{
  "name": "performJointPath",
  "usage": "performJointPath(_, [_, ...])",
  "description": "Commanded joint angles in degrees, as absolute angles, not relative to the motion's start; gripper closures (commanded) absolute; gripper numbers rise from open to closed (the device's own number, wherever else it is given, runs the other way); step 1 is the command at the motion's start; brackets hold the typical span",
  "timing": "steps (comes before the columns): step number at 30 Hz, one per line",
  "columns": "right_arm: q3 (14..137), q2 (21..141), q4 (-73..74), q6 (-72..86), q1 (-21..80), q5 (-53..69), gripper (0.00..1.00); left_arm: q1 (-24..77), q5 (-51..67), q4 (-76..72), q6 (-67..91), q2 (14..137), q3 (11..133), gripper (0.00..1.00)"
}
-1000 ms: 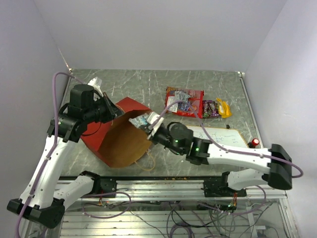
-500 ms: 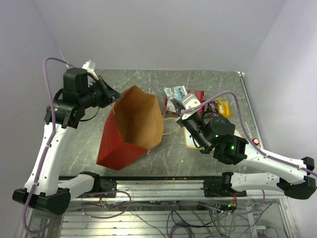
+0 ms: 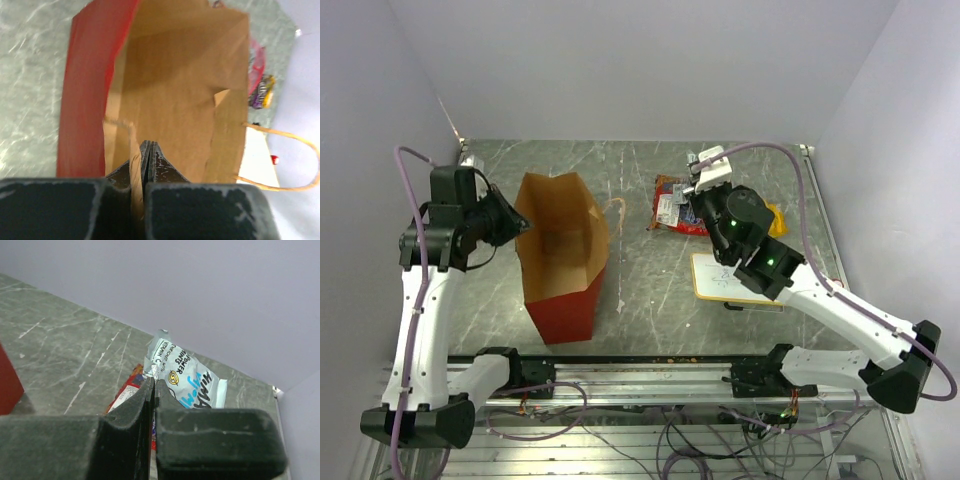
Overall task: Take the snacks out of the paper bag
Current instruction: Place the snack at the center of the board.
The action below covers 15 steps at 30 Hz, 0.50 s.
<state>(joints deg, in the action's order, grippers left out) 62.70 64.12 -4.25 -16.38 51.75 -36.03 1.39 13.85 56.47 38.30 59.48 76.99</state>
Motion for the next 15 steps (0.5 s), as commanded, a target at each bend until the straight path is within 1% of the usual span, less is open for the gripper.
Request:
performJointPath(1, [63.4,66.6,-1.6,-11.2,47.2,-32.7,1.00,0.8,8.4,62.3,36.7,56.1,72.8,0.93])
performJointPath(5, [64.0,71.0,1.9,-6.9,39.8,-27.6,1.00,0.9,5.9,64.1,36.9,55.4,73.1,0.92])
performJointPath(7, [64.6,73.6,2.8,-5.7,36.6,-25.4,1.00,0.9,4.9,65.2,36.6,55.6,74.6,0.89])
performJointPath(8, [64.7,75.1,2.8,-5.3,35.0,-24.6,1.00,0.9,4.2,65.9,36.4,55.8,75.5,0.85])
performJointPath(12, [66.4,81.5,3.8,-2.1,27.9,-20.9,1.00,0.9,2.5,67.6,35.6,55.6,78.8,0.64])
performJointPath(15, [68.5,86.0,3.7,-0.3,24.3,-18.7,1.00,0.9,2.4,68.0,35.4,54.6,80.7,0.46])
